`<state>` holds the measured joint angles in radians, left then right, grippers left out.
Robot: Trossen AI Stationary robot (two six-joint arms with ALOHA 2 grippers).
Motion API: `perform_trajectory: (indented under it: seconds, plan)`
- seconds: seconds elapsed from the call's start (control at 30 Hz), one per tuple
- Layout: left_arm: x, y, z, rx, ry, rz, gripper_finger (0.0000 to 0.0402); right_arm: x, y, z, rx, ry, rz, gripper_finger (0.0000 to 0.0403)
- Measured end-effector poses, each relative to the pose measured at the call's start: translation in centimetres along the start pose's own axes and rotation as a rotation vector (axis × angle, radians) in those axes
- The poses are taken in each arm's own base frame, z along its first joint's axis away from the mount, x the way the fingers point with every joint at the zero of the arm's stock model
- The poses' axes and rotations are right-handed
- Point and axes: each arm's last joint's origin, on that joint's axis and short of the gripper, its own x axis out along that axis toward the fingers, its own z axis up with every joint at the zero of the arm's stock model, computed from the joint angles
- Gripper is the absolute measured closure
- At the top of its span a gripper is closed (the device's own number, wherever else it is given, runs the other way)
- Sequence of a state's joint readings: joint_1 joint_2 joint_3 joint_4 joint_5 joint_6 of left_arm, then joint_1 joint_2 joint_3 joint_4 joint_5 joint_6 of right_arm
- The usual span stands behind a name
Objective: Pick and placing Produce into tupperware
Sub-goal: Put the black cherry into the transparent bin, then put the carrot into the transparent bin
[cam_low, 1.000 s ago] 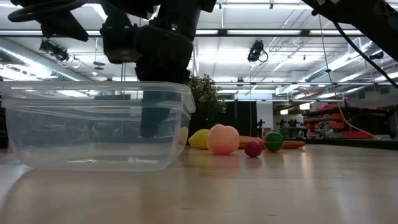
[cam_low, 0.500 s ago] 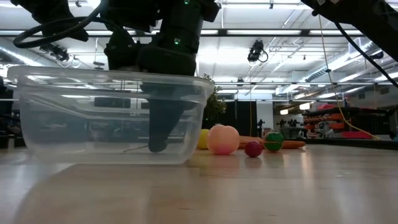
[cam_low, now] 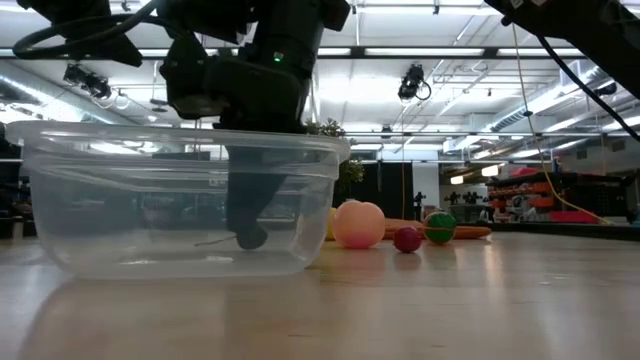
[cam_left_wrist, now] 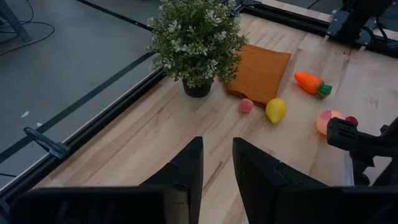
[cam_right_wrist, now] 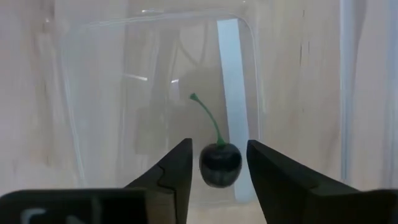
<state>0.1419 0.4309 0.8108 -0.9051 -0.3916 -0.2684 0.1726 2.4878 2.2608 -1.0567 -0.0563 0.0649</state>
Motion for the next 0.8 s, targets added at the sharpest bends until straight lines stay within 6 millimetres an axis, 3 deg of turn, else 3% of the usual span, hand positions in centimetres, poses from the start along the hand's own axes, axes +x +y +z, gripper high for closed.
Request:
perform_trajectory:
  seconds: [0.8]
  plan:
    - [0.0,0.0,0.0,0.001,0.002,0.0,0.0314,-0.1,-1.2,0.2,0.122,-0.015,-0.004,0.0277]
